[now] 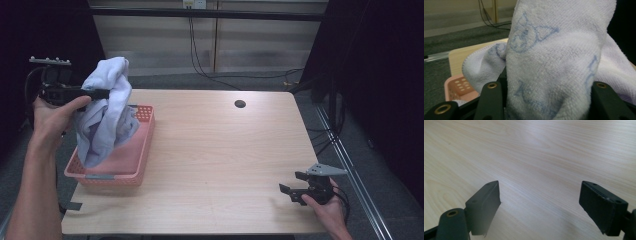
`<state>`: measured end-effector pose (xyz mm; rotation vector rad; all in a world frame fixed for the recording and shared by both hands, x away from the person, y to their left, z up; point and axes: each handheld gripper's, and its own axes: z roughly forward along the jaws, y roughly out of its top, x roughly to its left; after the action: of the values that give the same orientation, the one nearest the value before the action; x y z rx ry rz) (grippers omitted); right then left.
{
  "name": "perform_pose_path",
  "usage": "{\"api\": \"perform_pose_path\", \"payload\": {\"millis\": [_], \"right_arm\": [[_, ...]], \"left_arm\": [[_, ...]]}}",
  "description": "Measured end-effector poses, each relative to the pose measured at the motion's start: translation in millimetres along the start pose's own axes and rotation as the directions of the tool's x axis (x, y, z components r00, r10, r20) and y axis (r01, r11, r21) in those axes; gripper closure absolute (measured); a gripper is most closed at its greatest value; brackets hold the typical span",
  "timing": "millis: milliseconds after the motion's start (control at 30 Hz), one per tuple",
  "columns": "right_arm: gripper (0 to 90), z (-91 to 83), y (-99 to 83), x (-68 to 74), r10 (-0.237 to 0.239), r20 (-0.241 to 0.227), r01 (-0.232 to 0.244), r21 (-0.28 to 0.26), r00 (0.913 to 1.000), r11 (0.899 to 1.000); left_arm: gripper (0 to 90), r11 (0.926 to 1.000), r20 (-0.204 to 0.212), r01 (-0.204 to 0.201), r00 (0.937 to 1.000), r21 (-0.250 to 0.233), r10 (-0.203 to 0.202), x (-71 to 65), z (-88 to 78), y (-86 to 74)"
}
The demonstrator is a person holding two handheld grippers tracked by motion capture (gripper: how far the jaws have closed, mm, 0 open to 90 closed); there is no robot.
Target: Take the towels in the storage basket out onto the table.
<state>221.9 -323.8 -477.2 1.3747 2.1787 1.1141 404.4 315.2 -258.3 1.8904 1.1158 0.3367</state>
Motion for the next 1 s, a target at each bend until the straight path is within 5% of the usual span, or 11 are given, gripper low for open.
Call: {"api": "perform_pose_path", "payload": {"millis": [467,1000], "right_arm": [[16.9,0.3,0.0,-3.0,0.008,0.003,-0.008,0.002,1.0000,1.000],[16.9,1.5,0.9,-3.3,0.012,0.000,-0.012,0.006,0.9999,1.000]], "left_arm": [[50.2,0.9970,0.047,-0.003,0.9989,-0.077,0.007,-20.4,-11.6,23.0],[50.1,0.9964,0.168,-0.058,0.9836,-0.062,0.068,-77.9,33.6,53.8]]}}
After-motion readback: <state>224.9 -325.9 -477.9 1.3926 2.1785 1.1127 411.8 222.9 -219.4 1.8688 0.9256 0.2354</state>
